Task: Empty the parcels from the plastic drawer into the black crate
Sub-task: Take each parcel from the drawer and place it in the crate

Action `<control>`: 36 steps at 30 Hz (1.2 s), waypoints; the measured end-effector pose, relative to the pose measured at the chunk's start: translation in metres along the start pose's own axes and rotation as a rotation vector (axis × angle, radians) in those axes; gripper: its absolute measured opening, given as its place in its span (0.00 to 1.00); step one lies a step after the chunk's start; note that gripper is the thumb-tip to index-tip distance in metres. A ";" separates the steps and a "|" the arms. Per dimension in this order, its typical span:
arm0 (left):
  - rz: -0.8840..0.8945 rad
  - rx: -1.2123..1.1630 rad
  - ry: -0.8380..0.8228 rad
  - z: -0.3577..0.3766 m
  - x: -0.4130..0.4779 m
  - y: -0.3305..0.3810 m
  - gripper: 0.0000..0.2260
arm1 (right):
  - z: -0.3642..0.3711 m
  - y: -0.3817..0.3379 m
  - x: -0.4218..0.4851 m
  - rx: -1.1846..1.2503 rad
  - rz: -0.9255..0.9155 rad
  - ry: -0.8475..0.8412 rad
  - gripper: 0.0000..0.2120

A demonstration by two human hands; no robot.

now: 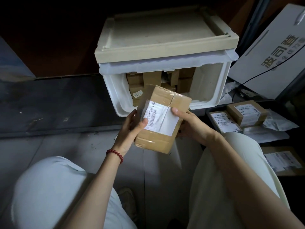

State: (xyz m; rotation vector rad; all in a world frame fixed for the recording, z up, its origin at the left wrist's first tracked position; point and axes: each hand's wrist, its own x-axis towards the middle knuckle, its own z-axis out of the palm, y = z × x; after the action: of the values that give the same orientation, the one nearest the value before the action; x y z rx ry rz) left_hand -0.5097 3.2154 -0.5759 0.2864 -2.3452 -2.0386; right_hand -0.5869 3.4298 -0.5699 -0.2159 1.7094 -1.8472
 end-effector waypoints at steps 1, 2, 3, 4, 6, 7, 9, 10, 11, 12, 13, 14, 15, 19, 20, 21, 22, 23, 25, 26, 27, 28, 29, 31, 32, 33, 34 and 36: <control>-0.016 0.008 0.009 0.001 0.001 -0.001 0.43 | 0.000 0.000 0.000 0.015 -0.011 0.033 0.25; -0.029 0.028 0.014 0.002 0.001 -0.002 0.44 | 0.000 0.000 0.000 0.022 -0.023 0.065 0.24; -0.039 0.050 0.012 0.003 0.002 -0.003 0.45 | 0.000 0.000 0.000 0.024 -0.031 0.087 0.24; -0.048 0.066 0.009 0.004 0.002 -0.003 0.45 | 0.001 0.000 -0.001 0.021 -0.033 0.102 0.26; -0.064 0.088 0.029 0.007 0.002 -0.004 0.43 | 0.001 0.001 -0.002 0.005 -0.023 0.137 0.33; -0.069 0.084 0.046 0.008 0.002 -0.004 0.41 | 0.002 0.001 -0.002 -0.011 -0.017 0.166 0.35; -0.074 0.054 0.062 0.012 0.001 -0.004 0.36 | 0.003 0.000 -0.005 -0.053 -0.020 0.226 0.39; -0.075 0.039 0.062 0.015 0.001 -0.002 0.34 | 0.004 0.000 -0.007 -0.079 -0.036 0.240 0.41; -0.075 0.033 0.060 0.018 0.000 0.000 0.33 | 0.005 -0.001 -0.010 -0.103 -0.060 0.238 0.42; -0.070 0.035 0.057 0.021 -0.001 0.003 0.33 | 0.005 -0.002 -0.013 -0.121 -0.085 0.232 0.44; -0.054 0.046 0.054 0.024 -0.001 0.006 0.33 | 0.005 -0.004 -0.019 -0.129 -0.114 0.233 0.45; -0.027 0.063 0.052 0.026 -0.001 0.011 0.33 | 0.005 -0.006 -0.024 -0.126 -0.147 0.244 0.44; 0.006 0.081 0.048 0.029 -0.001 0.017 0.33 | 0.003 -0.009 -0.030 -0.115 -0.180 0.260 0.44; 0.129 0.051 -0.004 0.047 -0.002 0.042 0.31 | -0.008 -0.023 -0.051 -0.003 -0.263 0.321 0.46; 0.154 0.038 -0.015 0.055 -0.004 0.047 0.31 | -0.012 -0.025 -0.056 0.023 -0.280 0.347 0.48; 0.178 0.035 -0.022 0.063 -0.005 0.051 0.31 | -0.016 -0.027 -0.061 0.041 -0.291 0.375 0.51; 0.203 0.035 -0.024 0.071 -0.006 0.055 0.30 | -0.020 -0.028 -0.067 0.058 -0.300 0.401 0.55; 0.230 0.037 -0.024 0.079 -0.006 0.060 0.30 | -0.024 -0.029 -0.073 0.082 -0.313 0.423 0.58; 0.278 0.045 -0.032 0.096 -0.005 0.073 0.31 | -0.035 -0.034 -0.085 0.132 -0.357 0.466 0.60; 0.302 0.052 -0.039 0.105 -0.004 0.081 0.32 | -0.042 -0.037 -0.091 0.149 -0.379 0.494 0.60; 0.333 0.061 -0.052 0.114 -0.002 0.090 0.32 | -0.049 -0.041 -0.098 0.163 -0.400 0.524 0.59; 0.363 0.070 -0.069 0.123 0.000 0.099 0.31 | -0.056 -0.045 -0.104 0.180 -0.419 0.551 0.57; 0.389 0.081 -0.091 0.132 0.002 0.109 0.31 | -0.064 -0.049 -0.111 0.203 -0.439 0.573 0.54; 0.436 0.120 -0.144 0.153 0.008 0.128 0.31 | -0.080 -0.056 -0.124 0.247 -0.479 0.622 0.47; 0.463 0.148 -0.170 0.163 0.011 0.137 0.32 | -0.089 -0.060 -0.132 0.266 -0.498 0.653 0.45; 0.487 0.175 -0.194 0.175 0.013 0.146 0.32 | -0.097 -0.063 -0.139 0.280 -0.517 0.689 0.44; 0.505 0.195 -0.219 0.186 0.016 0.153 0.32 | -0.105 -0.066 -0.146 0.288 -0.536 0.725 0.45; 0.526 0.220 -0.274 0.210 0.019 0.164 0.32 | -0.122 -0.071 -0.162 0.296 -0.561 0.780 0.49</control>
State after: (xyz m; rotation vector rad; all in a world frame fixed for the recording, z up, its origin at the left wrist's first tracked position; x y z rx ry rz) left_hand -0.5770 3.4397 -0.4473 -0.5841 -2.4412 -1.6545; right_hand -0.5406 3.6176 -0.4769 0.2047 1.9437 -2.8374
